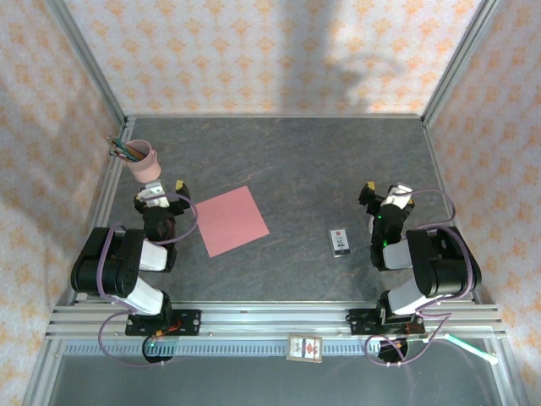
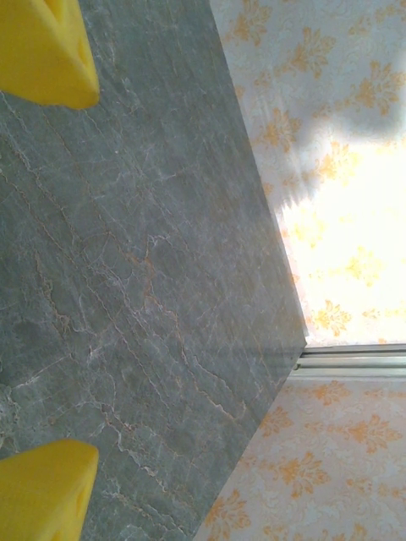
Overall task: Fold a paper plane with a square sheet of paper (pick it up from the middle)
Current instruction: Move the square sheet of paper to the center of the table.
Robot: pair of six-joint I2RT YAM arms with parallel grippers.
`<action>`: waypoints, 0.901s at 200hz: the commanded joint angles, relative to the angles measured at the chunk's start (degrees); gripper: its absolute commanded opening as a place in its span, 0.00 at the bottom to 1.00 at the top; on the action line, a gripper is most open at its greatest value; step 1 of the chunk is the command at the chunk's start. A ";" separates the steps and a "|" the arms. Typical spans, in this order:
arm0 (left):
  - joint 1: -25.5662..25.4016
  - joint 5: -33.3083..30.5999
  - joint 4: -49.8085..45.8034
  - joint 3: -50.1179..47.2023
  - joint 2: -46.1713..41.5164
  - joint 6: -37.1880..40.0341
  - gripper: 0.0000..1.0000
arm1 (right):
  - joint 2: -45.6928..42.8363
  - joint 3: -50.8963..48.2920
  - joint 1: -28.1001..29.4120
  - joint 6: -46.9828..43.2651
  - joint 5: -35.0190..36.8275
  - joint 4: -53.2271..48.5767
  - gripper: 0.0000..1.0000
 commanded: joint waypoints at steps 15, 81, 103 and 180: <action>-0.42 -2.16 2.02 -1.90 -4.22 -1.27 0.99 | -12.81 5.07 -0.06 4.60 3.12 -19.14 1.00; 0.78 -3.38 -52.25 14.30 -23.12 -25.23 0.99 | -28.60 11.98 -2.14 23.15 -1.76 -45.82 1.00; -4.08 3.95 -59.64 17.80 -21.09 -34.32 0.99 | -28.29 13.59 1.39 25.97 -12.56 -46.27 1.00; -28.38 -11.53 -83.10 28.80 -10.31 -44.63 0.99 | -17.01 20.67 19.72 15.67 -11.32 -56.81 0.99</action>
